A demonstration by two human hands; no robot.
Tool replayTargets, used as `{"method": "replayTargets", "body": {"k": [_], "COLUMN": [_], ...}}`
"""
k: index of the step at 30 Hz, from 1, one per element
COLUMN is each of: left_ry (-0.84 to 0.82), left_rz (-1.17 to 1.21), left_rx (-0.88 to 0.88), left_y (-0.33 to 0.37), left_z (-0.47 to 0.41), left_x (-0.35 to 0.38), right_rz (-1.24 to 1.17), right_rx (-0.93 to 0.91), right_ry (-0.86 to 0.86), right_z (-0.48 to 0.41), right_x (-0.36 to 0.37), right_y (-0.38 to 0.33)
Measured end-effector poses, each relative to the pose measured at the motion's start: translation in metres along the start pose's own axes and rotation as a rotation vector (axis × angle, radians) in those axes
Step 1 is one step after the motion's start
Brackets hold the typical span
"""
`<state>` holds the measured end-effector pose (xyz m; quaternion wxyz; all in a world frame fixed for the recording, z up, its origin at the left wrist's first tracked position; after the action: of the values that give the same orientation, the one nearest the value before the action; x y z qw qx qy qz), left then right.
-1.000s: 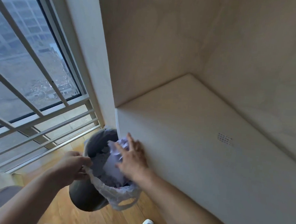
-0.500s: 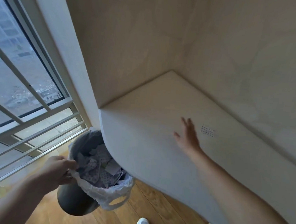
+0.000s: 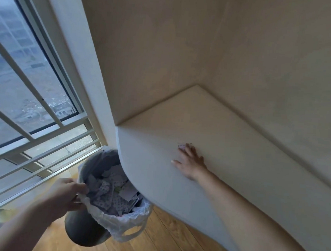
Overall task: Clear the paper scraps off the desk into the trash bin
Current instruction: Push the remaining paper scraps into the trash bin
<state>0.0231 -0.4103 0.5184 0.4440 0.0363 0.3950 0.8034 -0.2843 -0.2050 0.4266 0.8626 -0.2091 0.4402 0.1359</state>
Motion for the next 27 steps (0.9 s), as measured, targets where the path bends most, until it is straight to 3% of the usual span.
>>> {"method": "replayTargets", "body": {"k": [9, 12, 19, 27], "left_ry": [0.041, 0.037, 0.056, 0.080], "left_rz": [0.049, 0.065, 0.074, 0.129], "left_rx": [0.026, 0.022, 0.024, 0.003], "left_y": [-0.012, -0.017, -0.028, -0.040], "left_z": [0.005, 0.004, 0.005, 0.014], "left_x": [-0.018, -0.027, -0.046, -0.067], "right_rz": [0.217, 0.215, -0.178, -0.207], "right_rx": [-0.340, -0.433, -0.411, -0.405], "right_ry": [-0.064, -0.163, -0.191, -0.169], "right_z": [0.064, 0.086, 0.099, 0.111], "right_x": [0.081, 0.102, 0.093, 0.114], "right_y": [-0.134, -0.157, -0.145, -0.128]}}
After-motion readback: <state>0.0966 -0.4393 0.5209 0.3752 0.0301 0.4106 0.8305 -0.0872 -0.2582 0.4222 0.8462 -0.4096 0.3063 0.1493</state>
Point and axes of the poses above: each hand's wrist, its own z-axis away from the middle knuckle, its own x-axis out of the palm, y = z × x, the point moved 1 cm from there along -z, towards the middle knuckle, and after that the axes turned 8 degrees about x, right-handed, at the moved point
